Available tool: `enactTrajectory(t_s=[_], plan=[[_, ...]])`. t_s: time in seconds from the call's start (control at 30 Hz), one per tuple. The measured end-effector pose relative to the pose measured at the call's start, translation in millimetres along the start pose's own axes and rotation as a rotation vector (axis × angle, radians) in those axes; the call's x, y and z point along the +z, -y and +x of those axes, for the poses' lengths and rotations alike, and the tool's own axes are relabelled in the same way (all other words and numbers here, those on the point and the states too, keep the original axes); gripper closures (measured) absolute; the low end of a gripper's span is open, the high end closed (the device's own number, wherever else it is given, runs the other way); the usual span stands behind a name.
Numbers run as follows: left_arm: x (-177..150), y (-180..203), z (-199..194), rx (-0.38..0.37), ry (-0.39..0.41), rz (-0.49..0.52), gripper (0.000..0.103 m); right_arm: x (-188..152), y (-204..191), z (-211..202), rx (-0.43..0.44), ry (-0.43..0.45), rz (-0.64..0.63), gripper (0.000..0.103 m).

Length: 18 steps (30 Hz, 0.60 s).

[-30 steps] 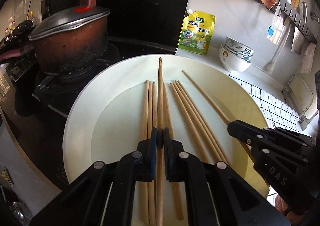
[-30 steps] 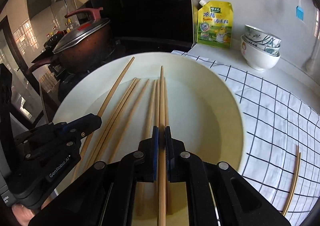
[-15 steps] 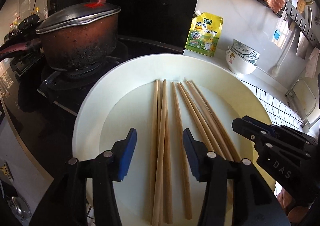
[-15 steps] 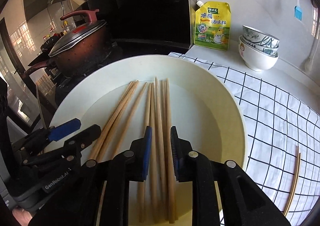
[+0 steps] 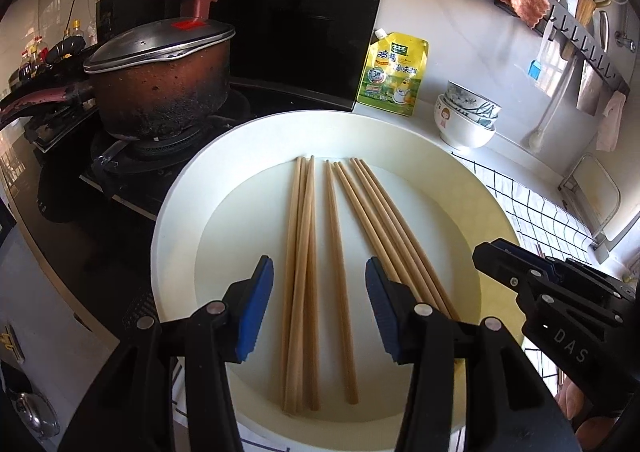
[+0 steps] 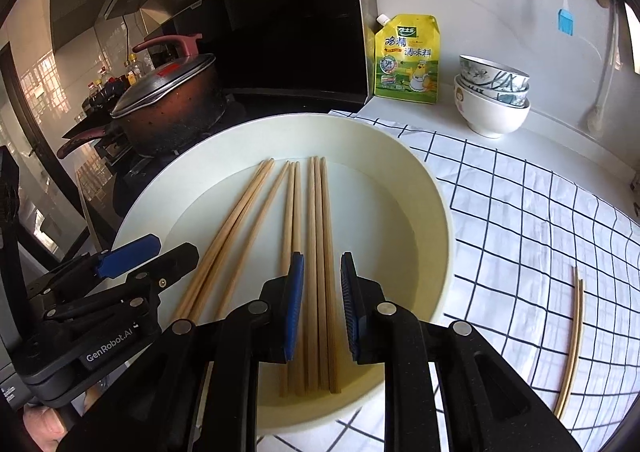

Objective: Organize utensils
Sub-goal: 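Open both tools to drop the chopsticks into the basin, then move both open tools back to the last chopsticks on the cloth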

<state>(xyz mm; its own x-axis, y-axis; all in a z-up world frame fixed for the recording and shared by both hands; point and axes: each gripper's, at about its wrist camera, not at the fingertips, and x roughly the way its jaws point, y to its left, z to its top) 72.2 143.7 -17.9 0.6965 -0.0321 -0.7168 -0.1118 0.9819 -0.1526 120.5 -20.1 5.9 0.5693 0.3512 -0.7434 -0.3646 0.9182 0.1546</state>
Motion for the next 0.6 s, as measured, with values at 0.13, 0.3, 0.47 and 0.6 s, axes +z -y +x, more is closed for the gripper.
enactTrajectory(t_s=[0.13, 0.3, 0.47, 0.6], plan=[[-5, 9, -8, -0.029, 0.01, 0.002, 0.053, -8, 5, -13, -0.012, 0.009, 0.001, 0.085], [-9, 26, -17, -0.047, 0.019, 0.026, 0.051, -17, 15, -32, -0.031, 0.034, 0.013, 0.085], [-14, 46, -23, -0.065, 0.022, 0.058, 0.048, -25, 30, -51, -0.052, 0.057, 0.025, 0.085], [-18, 63, -26, -0.085, 0.019, 0.085, 0.046, -32, 44, -66, -0.072, 0.074, 0.041, 0.084]])
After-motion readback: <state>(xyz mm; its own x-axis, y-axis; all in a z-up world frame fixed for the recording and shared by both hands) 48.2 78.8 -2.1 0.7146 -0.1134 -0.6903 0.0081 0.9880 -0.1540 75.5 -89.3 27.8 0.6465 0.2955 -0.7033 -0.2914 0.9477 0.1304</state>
